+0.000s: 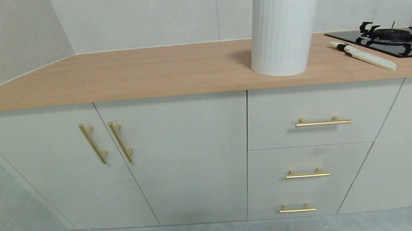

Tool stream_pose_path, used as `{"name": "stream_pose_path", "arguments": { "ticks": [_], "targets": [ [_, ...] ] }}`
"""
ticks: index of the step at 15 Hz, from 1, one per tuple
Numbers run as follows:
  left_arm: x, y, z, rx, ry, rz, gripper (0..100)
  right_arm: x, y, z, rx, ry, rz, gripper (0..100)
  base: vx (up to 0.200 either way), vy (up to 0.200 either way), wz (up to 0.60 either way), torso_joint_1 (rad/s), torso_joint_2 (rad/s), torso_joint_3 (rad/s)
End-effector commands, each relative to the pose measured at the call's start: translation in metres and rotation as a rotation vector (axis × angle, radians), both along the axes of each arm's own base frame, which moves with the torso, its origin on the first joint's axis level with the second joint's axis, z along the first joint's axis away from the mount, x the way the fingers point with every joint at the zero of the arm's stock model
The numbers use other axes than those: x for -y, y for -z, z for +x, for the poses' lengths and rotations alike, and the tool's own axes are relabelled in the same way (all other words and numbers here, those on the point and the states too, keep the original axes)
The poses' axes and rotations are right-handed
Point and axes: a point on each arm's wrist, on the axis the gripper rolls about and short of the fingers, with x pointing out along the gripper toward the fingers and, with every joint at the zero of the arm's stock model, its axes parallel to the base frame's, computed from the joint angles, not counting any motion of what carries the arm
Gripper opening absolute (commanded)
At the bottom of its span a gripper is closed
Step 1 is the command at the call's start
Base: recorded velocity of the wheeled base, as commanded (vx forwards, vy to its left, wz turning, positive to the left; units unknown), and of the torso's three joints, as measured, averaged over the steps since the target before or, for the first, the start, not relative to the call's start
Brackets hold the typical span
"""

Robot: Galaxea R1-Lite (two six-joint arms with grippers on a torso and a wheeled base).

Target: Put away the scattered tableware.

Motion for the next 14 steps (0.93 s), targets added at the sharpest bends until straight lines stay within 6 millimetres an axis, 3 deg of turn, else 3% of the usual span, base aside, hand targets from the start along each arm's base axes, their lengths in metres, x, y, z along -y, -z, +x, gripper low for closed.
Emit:
{"name": "stream_pose_path", "arguments": {
  "ticks": [1, 7, 14],
  "targets": [
    [0.0, 0.0, 0.0, 0.0, 0.0, 0.0, 100, 0.0, 0.0, 0.0002, -0.003, 0.0, 0.0, 100, 0.2, 0.0, 0.0, 0.002, 0.0, 0.007],
    [0.0, 0.0, 0.0, 0.0, 0.0, 0.0, 100, 0.0, -0.0001, 0.0002, -0.002, 0.0, 0.0, 100, 0.2, 0.0, 0.0, 0.002, 0.0, 0.002],
    [0.0, 0.0, 0.0, 0.0, 0.0, 0.0, 100, 0.0, -0.0001, 0.0002, -0.002, 0.0, 0.0, 100, 0.0, 0.0, 0.0, 0.0, 0.0, 0.0]
  ]
}}
